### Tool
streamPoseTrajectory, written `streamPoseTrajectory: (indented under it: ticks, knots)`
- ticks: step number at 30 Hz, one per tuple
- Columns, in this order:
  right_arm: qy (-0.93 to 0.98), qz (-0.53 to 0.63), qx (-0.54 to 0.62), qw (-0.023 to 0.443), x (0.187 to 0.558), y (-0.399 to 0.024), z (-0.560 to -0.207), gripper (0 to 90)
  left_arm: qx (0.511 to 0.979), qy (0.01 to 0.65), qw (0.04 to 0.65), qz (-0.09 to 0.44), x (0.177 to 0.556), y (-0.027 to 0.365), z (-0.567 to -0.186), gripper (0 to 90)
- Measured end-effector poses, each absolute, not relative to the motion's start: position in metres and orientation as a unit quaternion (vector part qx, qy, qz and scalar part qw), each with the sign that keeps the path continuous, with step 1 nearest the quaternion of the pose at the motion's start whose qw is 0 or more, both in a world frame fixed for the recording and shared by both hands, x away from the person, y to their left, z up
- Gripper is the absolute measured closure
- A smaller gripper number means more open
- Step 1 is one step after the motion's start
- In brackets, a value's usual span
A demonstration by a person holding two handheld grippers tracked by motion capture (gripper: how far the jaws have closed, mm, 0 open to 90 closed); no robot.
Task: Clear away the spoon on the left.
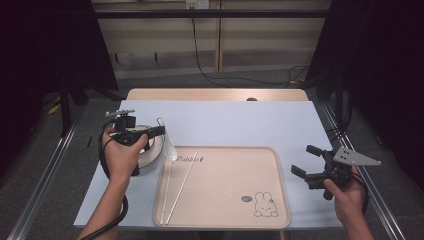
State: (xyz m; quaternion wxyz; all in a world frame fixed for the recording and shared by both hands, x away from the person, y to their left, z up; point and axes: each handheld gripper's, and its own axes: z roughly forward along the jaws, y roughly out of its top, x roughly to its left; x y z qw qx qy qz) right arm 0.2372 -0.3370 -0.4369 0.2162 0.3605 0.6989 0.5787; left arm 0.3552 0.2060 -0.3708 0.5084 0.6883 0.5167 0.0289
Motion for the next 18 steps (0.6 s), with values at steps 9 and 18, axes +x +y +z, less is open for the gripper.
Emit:
streamPoseTrajectory:
  ticks: [9,18]
  knots:
    - [0.702,0.576,0.359,0.216,0.237,-0.336,-0.437,0.8,0.711,0.497,0.497,-0.004,0.349,0.188,-0.385,86.6]
    - [0.7,0.578,0.361,0.215,0.237,-0.337,-0.437,0.8,0.732,0.483,0.48,-0.03,0.344,0.17,-0.403,86.6]
